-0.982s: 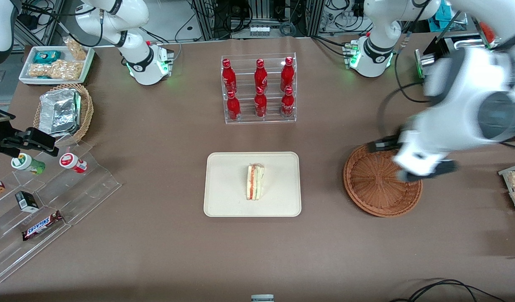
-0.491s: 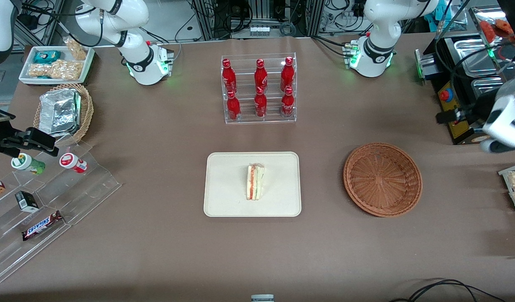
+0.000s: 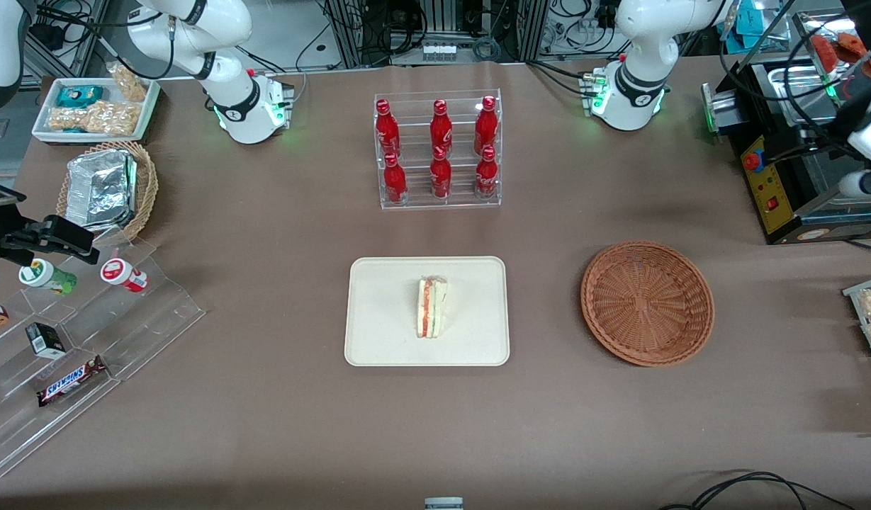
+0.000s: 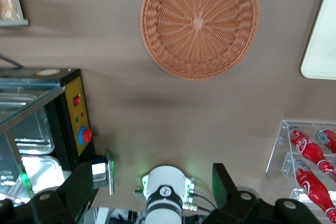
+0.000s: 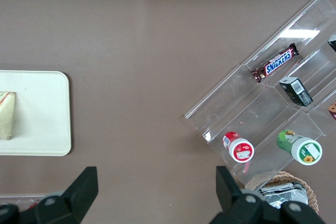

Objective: Place sandwich from basket to tray

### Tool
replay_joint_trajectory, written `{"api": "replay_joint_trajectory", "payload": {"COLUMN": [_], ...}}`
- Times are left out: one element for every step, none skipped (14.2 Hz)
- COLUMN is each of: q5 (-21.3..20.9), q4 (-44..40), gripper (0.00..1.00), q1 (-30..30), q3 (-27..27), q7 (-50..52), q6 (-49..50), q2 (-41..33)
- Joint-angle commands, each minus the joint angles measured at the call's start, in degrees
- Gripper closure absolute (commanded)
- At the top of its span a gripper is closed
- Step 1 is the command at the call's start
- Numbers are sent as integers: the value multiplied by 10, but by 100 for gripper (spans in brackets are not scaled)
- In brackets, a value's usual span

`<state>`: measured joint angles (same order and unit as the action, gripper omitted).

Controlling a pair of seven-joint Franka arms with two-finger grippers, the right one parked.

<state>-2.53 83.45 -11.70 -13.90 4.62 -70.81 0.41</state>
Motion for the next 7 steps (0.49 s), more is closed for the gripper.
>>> {"api": "replay_joint_trajectory", "payload": {"q5": [2,2,2,2,2,4,9], "q4": [59,64,62,55,55,57,56], "gripper": [0,0,0,0,0,0,0], "q1": [4,5,5,4,2,1,1], "q3": [0,1,1,2,3,4,3], "q7": [0,0,2,6,7,7,7], "q6": [-41,-37,-30,-8,4,-3,-16], "q2": [-51,-59,-59,-58,-58,-57,-52]}}
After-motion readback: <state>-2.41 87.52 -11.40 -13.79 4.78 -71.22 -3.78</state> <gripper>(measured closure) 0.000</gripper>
